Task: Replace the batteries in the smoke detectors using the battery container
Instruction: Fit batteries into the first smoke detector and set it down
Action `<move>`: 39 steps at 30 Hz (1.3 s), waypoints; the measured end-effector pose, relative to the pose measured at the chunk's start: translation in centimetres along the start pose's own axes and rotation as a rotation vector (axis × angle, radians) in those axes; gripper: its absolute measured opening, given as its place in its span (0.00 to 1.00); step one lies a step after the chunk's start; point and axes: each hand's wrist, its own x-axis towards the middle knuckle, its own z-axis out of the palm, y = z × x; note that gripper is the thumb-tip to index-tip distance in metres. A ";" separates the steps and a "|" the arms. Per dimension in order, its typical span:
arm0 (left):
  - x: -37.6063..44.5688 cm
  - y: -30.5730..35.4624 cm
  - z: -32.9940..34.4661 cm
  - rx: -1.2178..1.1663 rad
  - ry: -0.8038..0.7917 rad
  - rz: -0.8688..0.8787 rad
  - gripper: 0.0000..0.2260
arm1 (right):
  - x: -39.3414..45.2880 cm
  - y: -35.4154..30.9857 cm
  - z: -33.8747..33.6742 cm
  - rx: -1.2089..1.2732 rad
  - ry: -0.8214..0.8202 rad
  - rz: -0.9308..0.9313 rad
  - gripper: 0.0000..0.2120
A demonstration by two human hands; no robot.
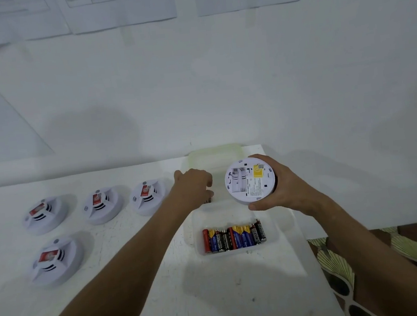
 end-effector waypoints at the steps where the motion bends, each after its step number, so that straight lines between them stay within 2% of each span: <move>1: -0.1 -0.2 -0.2 -0.061 0.021 -0.012 0.12 | -0.1 0.0 -0.1 -0.001 0.002 0.000 0.40; 5: -1.1 -1.3 -1.1 -0.373 0.125 -0.035 0.12 | -0.6 0.0 -0.4 0.014 0.006 0.006 0.40; 9: -3.3 -0.3 -1.7 -0.470 0.151 -0.001 0.10 | -1.7 0.0 -0.8 0.013 0.015 0.016 0.40; 12: -4.9 1.6 -1.3 -0.441 0.019 0.070 0.12 | -2.7 0.3 -1.1 0.001 0.029 0.021 0.40; 15: -5.8 3.5 -0.3 -0.287 -0.182 0.161 0.18 | -3.8 0.7 -1.3 -0.021 0.035 0.030 0.41; 17: -5.9 4.0 0.7 -0.209 -0.255 0.170 0.23 | -4.5 0.9 -1.3 -0.029 0.030 0.040 0.42; 19: -5.9 4.2 1.6 -0.158 -0.286 0.159 0.26 | -5.1 1.1 -1.3 -0.025 0.030 0.047 0.42; 21: -5.9 4.1 2.2 -0.140 -0.284 0.157 0.24 | -5.6 1.3 -1.3 -0.019 0.035 0.049 0.43; 26: -6.1 4.2 2.3 -0.273 -0.287 0.118 0.21 | -6.3 1.7 -1.3 -0.013 0.042 0.048 0.42; 33: -6.9 3.9 0.7 -0.608 -0.128 0.011 0.09 | -6.6 1.8 -1.3 -0.004 0.053 0.041 0.42; 36: -7.3 4.3 -1.4 -0.798 0.122 0.006 0.05 | -6.5 1.8 -1.3 -0.003 0.053 0.040 0.43; 39: -7.9 5.4 -3.6 -0.963 0.351 0.074 0.05 | -6.2 1.6 -1.0 -0.001 0.049 0.027 0.43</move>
